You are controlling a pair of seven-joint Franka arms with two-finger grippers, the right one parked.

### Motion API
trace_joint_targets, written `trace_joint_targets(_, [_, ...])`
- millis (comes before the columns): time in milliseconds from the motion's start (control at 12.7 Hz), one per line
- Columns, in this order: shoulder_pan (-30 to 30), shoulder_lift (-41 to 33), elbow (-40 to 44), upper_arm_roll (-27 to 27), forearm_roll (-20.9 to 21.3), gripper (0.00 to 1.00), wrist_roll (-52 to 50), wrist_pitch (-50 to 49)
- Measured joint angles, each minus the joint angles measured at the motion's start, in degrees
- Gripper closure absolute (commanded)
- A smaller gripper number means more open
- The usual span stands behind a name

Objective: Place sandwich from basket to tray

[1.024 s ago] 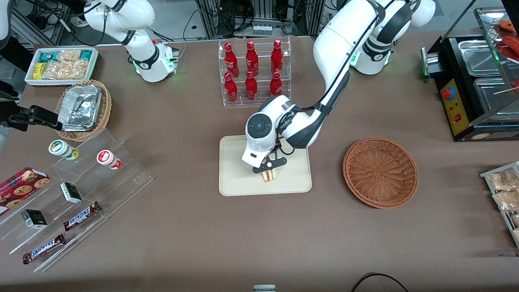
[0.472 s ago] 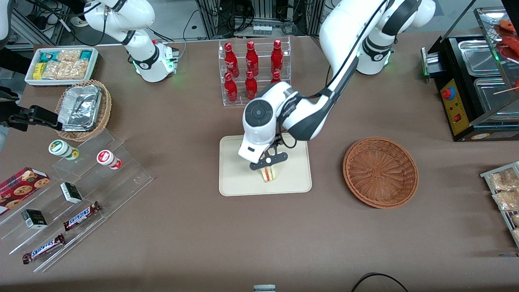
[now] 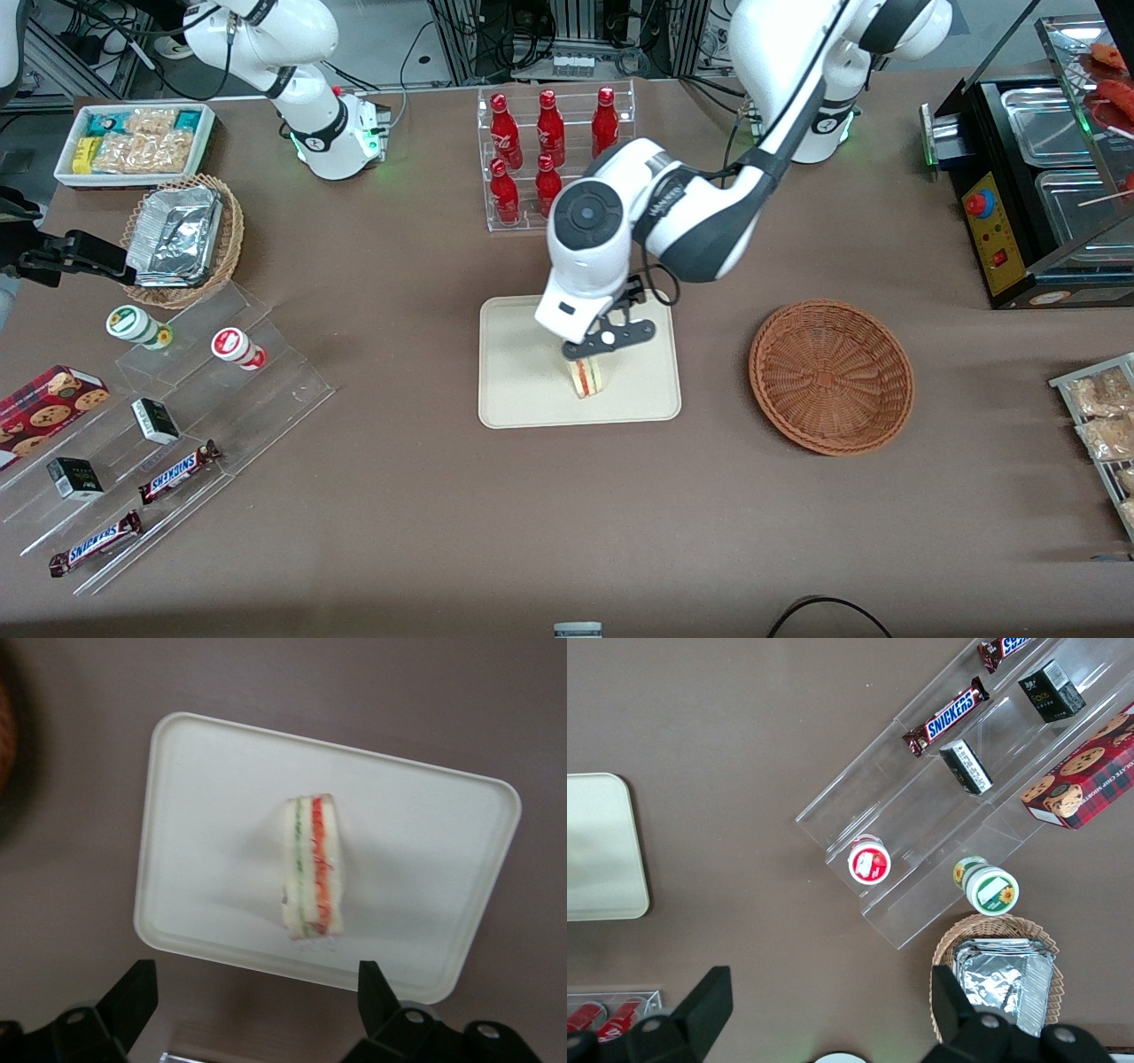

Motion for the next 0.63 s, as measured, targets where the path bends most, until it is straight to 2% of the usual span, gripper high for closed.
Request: trace_joint_targets(630, [15.93,-10.91,-6.5,0.09,-0.73,0.0,25.14,-7.32])
